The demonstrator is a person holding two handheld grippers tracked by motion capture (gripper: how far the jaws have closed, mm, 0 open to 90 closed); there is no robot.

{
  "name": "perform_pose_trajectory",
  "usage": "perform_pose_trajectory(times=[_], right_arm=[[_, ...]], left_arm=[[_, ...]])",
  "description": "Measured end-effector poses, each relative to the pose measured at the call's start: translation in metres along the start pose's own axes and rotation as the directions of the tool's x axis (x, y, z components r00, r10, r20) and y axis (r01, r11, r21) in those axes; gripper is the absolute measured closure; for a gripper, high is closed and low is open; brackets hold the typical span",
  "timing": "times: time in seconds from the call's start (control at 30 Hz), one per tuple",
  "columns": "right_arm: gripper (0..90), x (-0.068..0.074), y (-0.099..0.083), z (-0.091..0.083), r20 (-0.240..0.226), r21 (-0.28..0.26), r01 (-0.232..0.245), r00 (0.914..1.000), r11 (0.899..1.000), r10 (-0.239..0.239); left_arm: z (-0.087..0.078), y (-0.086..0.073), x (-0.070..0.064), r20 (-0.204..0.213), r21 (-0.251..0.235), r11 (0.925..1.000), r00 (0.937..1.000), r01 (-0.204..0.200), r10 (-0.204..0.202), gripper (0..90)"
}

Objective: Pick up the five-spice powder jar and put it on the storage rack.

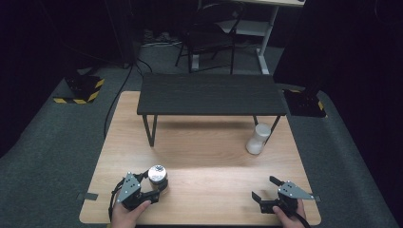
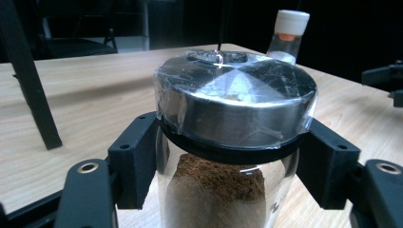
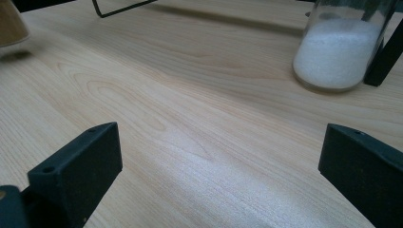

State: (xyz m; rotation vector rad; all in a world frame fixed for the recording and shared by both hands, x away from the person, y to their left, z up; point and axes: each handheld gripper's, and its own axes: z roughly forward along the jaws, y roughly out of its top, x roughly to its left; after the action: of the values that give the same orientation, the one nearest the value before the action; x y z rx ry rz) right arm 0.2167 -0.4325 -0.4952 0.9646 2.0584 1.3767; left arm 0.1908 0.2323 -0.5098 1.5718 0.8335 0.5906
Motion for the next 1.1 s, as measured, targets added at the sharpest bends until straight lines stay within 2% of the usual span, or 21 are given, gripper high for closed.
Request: perform_pose_trajectory(times=[0.2, 0.3, 0.43, 0.5, 0.8, 1.1], right_arm=[[0.0, 0.0, 0.0, 0.0, 0.001, 0.001, 0.001, 1.0, 1.0, -0.001], [0.0, 0.0, 0.0, 0.0, 0.002, 0.001, 0.0, 1.0, 1.0, 0.0], [0.0, 0.0, 0.0, 0.0, 0.0, 0.0, 0.001, 1.0, 1.0, -0.001], [0.0, 0.0, 0.0, 0.0, 0.0, 0.0, 0.001, 1.0, 1.0, -0.001], [0.0, 0.0, 0.0, 0.0, -0.004, 0.0, 0.003, 1.0, 1.0, -0.003], [0.0, 0.0, 0.0, 0.0, -0.005, 0.0, 0.005, 1.0, 1.0, -0.005]], left_arm=[[0.001, 0.013, -0.008, -0.028, 0.001, 0.9998, 0.9995, -0.018, 0.018, 30.5], [0.002, 0.019, -0.008, -0.026, 0.008, 0.9999, 0.9996, -0.014, 0.014, 30.6], [0.007, 0.025, -0.011, -0.034, 0.004, 0.9995, 0.999, -0.03, 0.03, 30.6], [0.009, 0.026, -0.01, -0.033, -0.003, 0.9997, 0.9992, -0.022, 0.022, 30.6], [0.031, 0.041, -0.014, -0.043, -0.04, 0.9988, 0.9987, -0.028, 0.027, 30.6], [0.048, 0.058, -0.015, -0.053, -0.051, 0.9979, 0.9978, -0.041, 0.039, 30.6]])
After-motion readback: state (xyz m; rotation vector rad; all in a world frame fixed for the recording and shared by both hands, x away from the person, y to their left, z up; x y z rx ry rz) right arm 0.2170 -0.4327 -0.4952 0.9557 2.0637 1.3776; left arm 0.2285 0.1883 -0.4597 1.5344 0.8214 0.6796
